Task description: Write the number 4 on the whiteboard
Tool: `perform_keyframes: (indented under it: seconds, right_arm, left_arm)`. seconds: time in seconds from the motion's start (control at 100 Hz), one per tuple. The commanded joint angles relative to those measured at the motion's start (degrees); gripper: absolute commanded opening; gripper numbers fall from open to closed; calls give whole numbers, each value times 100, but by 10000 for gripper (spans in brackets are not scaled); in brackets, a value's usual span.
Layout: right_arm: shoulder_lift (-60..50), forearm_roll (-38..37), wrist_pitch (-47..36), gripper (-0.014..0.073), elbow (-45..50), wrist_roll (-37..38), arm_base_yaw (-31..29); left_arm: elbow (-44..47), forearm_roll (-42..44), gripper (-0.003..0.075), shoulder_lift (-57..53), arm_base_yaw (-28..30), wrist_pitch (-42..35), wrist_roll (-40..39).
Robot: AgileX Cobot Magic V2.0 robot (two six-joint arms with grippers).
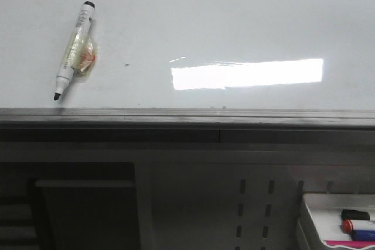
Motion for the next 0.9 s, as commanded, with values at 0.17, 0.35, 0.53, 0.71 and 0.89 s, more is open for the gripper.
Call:
perform_keyframes:
  seconds: [0.17,0.35,0.53,0.71,0.89]
  right_arm:
    - [-97,-11,-446,-64,109,-21,-4]
    - [-97,-11,-446,-64,109,-21,-4]
    - [-97,-11,-446,-64,109,-21,-4]
    - [-97,-11,-446,-64,109,-21,-4]
    - [-97,-11,-446,-64,109,-21,-4]
  left_arm:
    - [196,-37,-20,-144,-34,-241,-42]
    - [196,-37,-20,-144,-34,-241,-42]
    - [196,8,-20,-144,-34,-241,-35]
    - [196,88,-20,-144,-34,-261,-35]
    - [196,88,-20,-144,-34,-261,-35]
